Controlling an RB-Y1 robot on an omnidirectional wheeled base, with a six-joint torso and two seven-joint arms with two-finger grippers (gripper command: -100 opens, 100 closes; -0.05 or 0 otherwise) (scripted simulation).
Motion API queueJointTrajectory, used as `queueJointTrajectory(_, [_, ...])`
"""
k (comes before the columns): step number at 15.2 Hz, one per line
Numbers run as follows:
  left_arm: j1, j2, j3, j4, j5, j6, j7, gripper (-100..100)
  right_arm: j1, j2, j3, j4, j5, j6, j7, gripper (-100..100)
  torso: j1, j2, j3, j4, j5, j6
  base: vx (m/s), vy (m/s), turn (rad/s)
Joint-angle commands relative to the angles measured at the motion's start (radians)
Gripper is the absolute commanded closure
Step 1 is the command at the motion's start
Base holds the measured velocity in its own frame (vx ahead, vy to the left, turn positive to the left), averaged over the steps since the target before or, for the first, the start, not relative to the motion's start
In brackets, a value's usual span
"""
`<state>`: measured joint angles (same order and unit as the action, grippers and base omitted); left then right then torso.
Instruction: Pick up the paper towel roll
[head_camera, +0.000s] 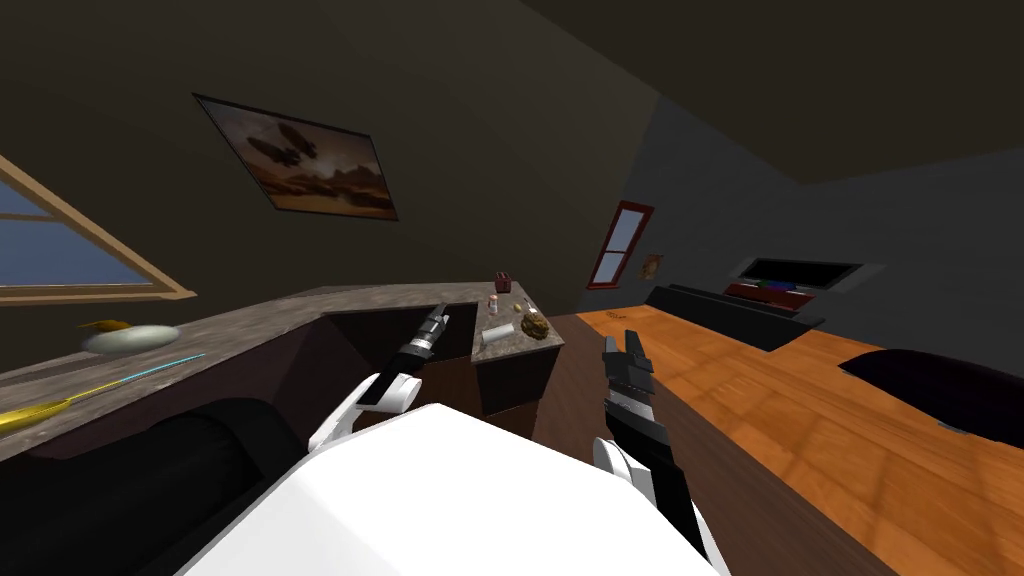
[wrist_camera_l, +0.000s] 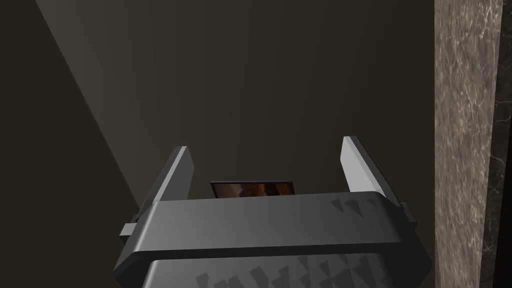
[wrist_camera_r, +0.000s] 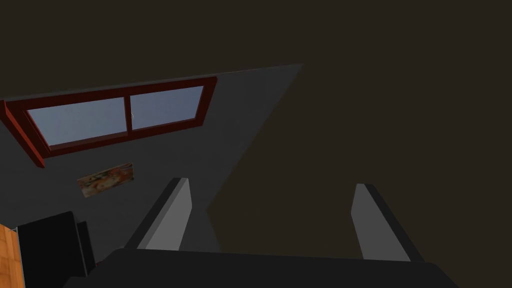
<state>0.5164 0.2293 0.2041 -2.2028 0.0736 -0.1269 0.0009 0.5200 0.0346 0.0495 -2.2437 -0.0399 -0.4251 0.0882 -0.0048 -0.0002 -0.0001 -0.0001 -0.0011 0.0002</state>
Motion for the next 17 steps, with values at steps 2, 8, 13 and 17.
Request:
queueJointTrajectory(2, [-0.005,0.015,0.020,0.011,0.014,0.058,0.007,-100,0.000,0.000,0.000,0.000,0.000,0.000,0.000,0,0.000,0.000,0.000,0.000,0.000,0.000,0.008,-0.069,-0.056])
queueJointTrajectory(8, [0.002,0.052,0.074,0.037,0.053,0.180,0.024,-100,0.000,0.000,0.000,0.000,0.000,0.000,0.000,0,-0.001,0.000,0.000,0.000,0.000,0.000,0.016,-0.074,-0.074])
queueJointTrajectory(13, [0.009,0.090,0.133,0.066,0.096,0.277,0.043,-100,0.000,0.000,0.000,0.000,0.000,0.000,0.000,0,0.000,0.000,0.000,0.000,0.000,0.000,0.006,-0.065,-0.070])
queueJointTrajectory(17, [0.012,0.108,0.163,0.080,0.118,0.360,0.052,-100,0.000,0.000,0.000,0.000,0.000,0.000,0.000,0,-0.001,-0.001,0.000,0.000,0.000,0.000,0.023,-0.080,-0.085])
